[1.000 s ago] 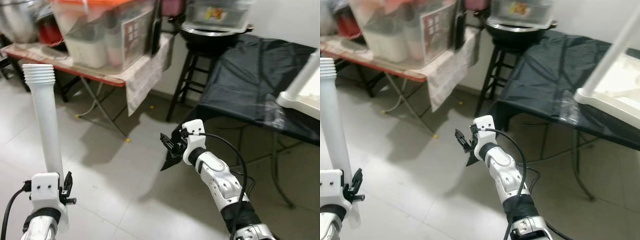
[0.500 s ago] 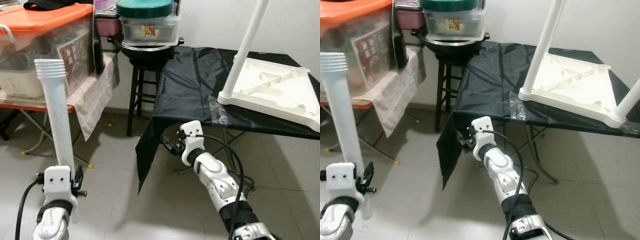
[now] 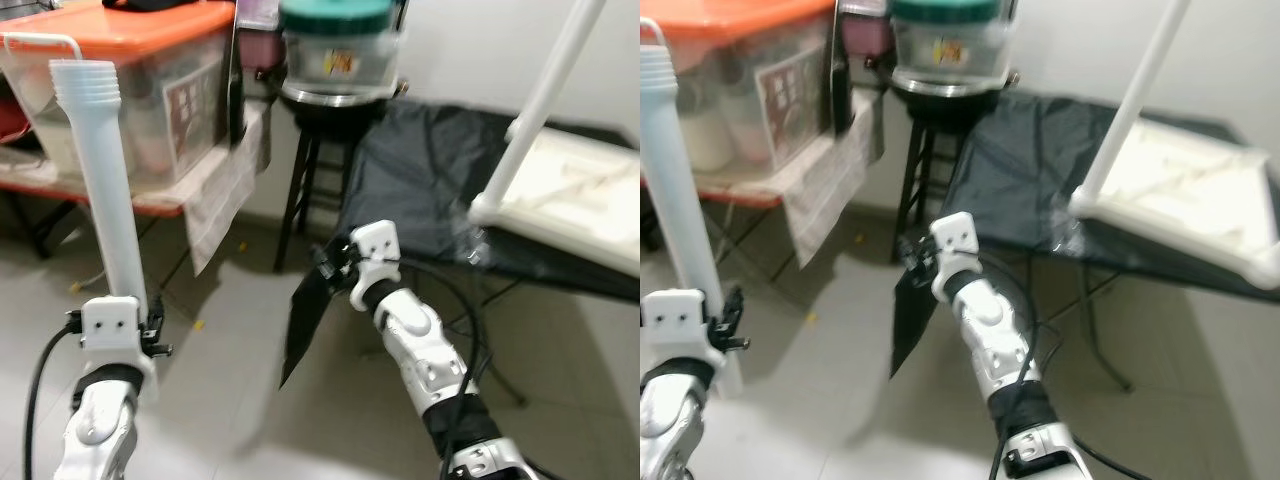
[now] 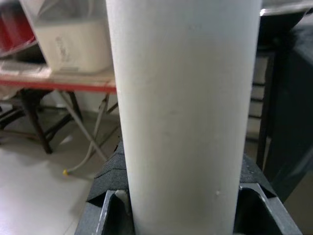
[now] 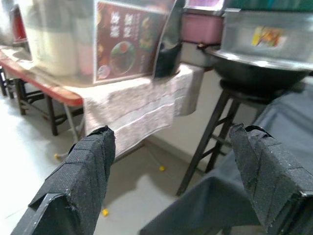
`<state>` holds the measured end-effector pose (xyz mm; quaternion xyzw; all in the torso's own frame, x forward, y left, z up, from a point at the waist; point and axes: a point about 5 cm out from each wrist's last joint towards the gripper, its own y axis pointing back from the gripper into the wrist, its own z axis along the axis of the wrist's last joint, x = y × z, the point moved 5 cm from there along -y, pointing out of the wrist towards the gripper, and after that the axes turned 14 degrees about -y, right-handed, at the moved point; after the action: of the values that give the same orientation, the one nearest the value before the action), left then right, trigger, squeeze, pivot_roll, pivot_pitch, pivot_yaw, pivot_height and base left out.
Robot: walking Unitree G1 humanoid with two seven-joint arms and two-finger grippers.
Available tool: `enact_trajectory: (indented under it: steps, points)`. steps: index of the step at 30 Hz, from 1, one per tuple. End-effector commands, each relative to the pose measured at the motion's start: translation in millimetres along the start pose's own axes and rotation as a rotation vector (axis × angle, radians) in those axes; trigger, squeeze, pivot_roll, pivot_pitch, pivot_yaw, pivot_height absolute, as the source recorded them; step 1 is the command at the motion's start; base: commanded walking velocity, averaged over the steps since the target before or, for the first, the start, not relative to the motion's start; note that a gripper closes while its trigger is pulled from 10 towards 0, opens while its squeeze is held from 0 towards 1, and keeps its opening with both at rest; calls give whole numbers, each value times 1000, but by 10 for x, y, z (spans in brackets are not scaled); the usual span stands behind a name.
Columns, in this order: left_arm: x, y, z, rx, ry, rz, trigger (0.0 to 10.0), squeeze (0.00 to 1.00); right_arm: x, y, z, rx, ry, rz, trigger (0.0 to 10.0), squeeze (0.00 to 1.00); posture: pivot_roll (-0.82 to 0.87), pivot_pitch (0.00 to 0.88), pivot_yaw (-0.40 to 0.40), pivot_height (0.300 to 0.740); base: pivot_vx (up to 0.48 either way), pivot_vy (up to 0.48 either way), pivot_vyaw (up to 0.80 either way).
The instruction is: Building children table
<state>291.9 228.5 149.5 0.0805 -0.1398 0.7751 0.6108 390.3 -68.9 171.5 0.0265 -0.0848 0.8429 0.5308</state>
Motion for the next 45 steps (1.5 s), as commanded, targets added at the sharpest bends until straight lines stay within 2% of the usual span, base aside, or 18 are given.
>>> enact_trajectory:
  steps: [1, 7, 16, 45]
  points:
    - [-50, -4, 24, 1, -5, -11, 10000, 0, -50, 7, 16, -9, 24, -22, 10000, 0, -44, 0, -31, 734, 0, -446, 0]
    - [-110, -26, 27, 2, 0, -26, 10000, 0, -97, 4, -6, -8, 37, -50, 10000, 0, -49, 0, -32, 734, 0, -460, 0]
    - [-107, -27, 33, 12, 32, -23, 10000, 0, -123, 13, -49, 9, 27, -59, 10000, 0, -51, 0, -40, 734, 0, -478, 0]
    - [-78, -59, 83, -27, -3, -9, 10000, 0, -114, -2, -128, 25, 15, -56, 10000, 0, -50, 0, -35, 734, 0, -477, 0]
